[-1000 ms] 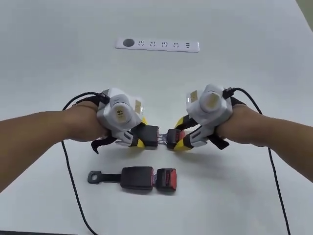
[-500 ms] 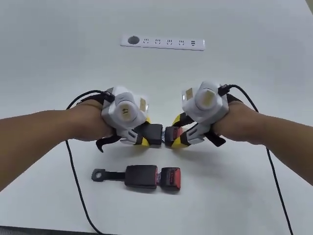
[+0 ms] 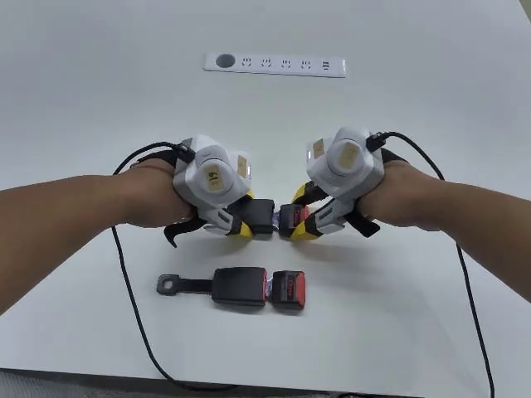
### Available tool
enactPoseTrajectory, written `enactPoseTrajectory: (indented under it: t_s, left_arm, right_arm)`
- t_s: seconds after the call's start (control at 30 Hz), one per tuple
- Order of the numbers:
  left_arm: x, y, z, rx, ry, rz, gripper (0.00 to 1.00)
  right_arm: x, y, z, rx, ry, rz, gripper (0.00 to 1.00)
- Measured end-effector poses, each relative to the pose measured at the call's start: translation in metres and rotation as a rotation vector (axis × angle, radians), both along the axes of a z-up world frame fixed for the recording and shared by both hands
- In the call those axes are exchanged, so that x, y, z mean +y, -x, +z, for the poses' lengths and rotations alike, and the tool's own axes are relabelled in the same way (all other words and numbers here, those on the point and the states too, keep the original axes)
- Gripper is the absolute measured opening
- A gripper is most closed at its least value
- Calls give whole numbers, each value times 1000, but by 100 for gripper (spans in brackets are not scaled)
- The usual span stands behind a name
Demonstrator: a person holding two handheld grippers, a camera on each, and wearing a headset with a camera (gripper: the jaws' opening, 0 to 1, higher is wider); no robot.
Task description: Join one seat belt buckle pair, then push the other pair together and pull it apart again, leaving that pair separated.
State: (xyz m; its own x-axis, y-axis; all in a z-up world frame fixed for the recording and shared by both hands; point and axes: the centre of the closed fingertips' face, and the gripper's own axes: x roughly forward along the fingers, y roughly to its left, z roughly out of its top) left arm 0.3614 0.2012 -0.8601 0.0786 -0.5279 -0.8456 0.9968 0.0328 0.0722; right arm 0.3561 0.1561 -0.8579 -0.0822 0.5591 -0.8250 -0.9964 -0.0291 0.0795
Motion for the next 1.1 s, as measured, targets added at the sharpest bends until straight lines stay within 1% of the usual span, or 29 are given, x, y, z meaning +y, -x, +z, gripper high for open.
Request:
enactPoseTrajectory:
  t_s: [0.17,0.33,0.4,0.5,0.57,0.63,0.7,0.73,0.77,0.8,0.83,0.9,0.93,0.97,1.0,1.1]
  left_arm:
    - [0,0,0,2,-2,-2,33]
    - [1,1,0,-5,-4,-2,33]
    - [0,1,0,-2,-2,-1,33]
    - [0,2,0,2,-6,-3,33]
    - [0,2,0,7,-7,-4,33]
    - [0,1,0,10,-12,-3,33]
    - [0,2,0,8,-19,-2,33]
    - [0,2,0,7,-20,-2,33]
    - [-1,2,0,8,-19,-4,33]
    - [-1,3,-1,21,-18,10,33]
    - [-1,2,0,11,-18,-2,33]
    - [0,3,-1,13,-17,1,33]
    - [0,3,0,12,-15,1,33]
    - [-1,4,0,11,-14,0,33]
    - [-1,4,1,10,-14,0,33]
    - [-2,6,3,11,-14,0,33]
  right_arm:
    - [-3,2,1,2,5,4,32]
    - [-15,6,2,6,21,6,32]
    - [-16,7,5,18,2,-10,33]
    - [-15,10,6,6,22,-5,33]
    - [-16,10,7,1,21,-3,33]
    - [-21,11,7,-5,24,3,33]
    - [-26,11,6,-2,26,-1,33]
    - [-29,11,6,-7,22,7,33]
    - [-32,12,5,-10,32,10,33]
    - [-35,12,6,-11,33,11,33]
    - [-39,12,5,-14,41,13,34]
    - [-47,11,5,-24,51,17,34]
    - [-57,10,4,-39,70,29,34]
    - [-60,10,4,-41,74,31,34]
    - [-71,9,3,-53,92,35,34]
    - [-89,9,1,-71,129,39,35]
